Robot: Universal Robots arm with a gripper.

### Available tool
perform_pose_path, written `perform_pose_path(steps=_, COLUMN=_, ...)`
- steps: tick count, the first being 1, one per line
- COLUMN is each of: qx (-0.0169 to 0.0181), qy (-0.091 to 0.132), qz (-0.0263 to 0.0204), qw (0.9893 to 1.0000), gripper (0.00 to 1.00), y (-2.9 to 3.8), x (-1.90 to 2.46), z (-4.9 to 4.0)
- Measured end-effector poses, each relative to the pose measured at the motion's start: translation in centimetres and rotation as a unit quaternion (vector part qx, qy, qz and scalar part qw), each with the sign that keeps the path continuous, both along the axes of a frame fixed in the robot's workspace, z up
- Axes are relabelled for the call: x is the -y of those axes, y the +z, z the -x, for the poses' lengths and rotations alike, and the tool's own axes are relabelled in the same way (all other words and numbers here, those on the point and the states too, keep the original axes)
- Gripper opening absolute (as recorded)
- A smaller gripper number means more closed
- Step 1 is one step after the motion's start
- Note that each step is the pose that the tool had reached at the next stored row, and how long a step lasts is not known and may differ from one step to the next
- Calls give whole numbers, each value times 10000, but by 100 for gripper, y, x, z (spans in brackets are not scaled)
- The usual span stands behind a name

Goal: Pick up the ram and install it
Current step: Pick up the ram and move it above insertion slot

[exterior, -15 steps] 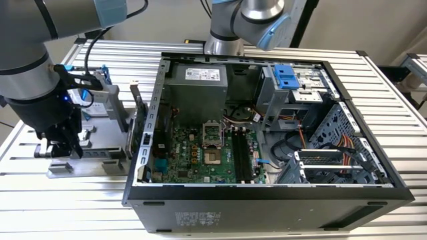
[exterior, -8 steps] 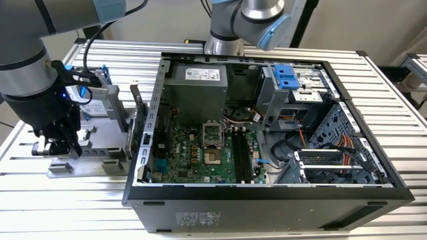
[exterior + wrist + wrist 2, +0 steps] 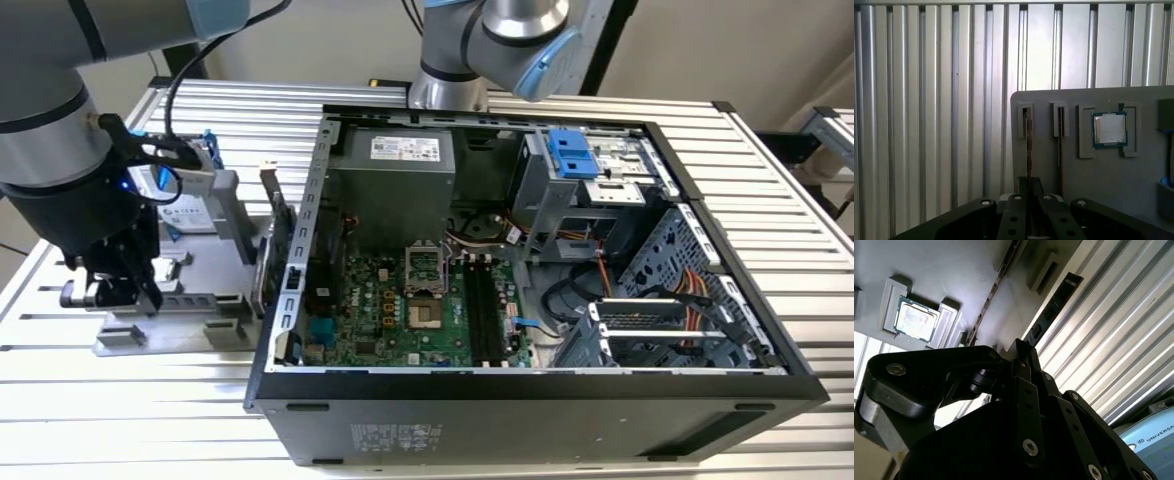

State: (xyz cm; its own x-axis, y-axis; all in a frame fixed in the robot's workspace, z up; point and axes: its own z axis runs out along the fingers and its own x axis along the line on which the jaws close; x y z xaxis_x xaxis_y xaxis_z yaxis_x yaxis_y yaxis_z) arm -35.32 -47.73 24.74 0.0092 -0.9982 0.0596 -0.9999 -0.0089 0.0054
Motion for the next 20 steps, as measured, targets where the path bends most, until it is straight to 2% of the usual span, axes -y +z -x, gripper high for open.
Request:
perform_pose_path(steps=3, qx=31, qy=0, qz=-40, qw=10000, gripper=0, y=15, x=0, z=0)
perform_pose_path(steps=13, qx=174, qy=-2, qz=-281, qw=9995, gripper=0, y=48, x=-1, z=1)
perform_pose_path(steps=17, qx=209, qy=-4, qz=-304, qw=9993, gripper=0, y=78, x=-3, z=5)
perform_pose_path(steps=20, qx=210, qy=-4, qz=-315, qw=9993, gripper=0, y=109, x=-7, z=12)
